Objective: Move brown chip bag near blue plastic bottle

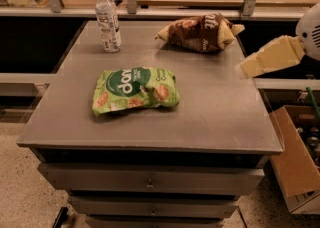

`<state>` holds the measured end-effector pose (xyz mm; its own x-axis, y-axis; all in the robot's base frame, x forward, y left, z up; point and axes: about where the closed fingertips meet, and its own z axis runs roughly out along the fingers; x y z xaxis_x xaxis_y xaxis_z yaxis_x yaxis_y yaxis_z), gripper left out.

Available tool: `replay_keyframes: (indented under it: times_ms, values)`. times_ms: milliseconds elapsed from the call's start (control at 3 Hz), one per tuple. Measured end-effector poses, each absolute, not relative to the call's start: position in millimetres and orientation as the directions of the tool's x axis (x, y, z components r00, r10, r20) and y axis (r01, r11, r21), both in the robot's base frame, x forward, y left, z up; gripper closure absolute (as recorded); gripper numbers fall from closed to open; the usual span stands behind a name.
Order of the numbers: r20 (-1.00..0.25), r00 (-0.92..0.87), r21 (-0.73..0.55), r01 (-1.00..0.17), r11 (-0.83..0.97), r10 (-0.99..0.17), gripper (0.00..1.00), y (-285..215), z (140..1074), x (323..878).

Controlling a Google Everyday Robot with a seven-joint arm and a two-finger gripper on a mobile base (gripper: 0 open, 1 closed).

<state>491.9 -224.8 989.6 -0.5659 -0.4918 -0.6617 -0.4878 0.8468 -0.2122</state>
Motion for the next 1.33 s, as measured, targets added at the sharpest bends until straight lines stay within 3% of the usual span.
replay_keyframes:
  times_ms: [667, 1333]
  values:
    - [-0.709, -0.605, -0.116, -0.409, 0.905, -0.364, 0.00, -207.0, 977.9, 540.0]
    - [-0.702, -0.638, -0.091, -0.361, 0.928, -0.317, 0.00, -211.7, 953.0, 595.3]
